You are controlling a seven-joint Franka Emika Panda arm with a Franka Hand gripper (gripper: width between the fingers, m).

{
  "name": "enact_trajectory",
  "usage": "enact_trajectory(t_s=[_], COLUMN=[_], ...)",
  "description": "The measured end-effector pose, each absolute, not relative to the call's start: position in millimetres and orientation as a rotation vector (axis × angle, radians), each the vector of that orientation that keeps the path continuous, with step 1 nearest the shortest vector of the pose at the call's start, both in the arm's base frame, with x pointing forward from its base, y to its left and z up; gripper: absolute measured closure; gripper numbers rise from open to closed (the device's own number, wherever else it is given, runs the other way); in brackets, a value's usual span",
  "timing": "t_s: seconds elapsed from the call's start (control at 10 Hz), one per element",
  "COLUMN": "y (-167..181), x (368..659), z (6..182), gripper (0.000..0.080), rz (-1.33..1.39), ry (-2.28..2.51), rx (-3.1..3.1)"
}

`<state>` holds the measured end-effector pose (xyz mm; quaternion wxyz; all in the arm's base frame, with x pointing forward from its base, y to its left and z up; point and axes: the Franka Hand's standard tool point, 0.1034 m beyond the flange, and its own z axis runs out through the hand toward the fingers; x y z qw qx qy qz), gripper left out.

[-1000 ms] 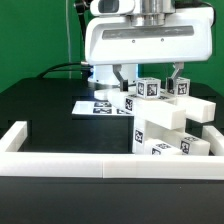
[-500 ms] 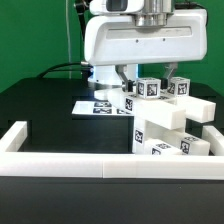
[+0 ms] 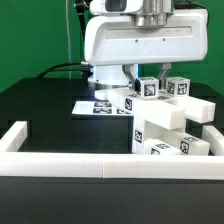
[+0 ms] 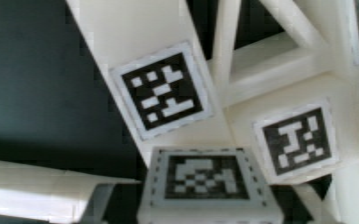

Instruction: Assemble chair

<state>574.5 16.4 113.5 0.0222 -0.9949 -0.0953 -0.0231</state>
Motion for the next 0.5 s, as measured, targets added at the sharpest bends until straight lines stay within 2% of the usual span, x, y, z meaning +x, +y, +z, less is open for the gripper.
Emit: enact_trajectory(t_s=[0.5], y=[18.2], x=[574.2], z=[112.8], gripper=[0.0517], rz=[-0.056], ry=[0.367], rx=[-3.062])
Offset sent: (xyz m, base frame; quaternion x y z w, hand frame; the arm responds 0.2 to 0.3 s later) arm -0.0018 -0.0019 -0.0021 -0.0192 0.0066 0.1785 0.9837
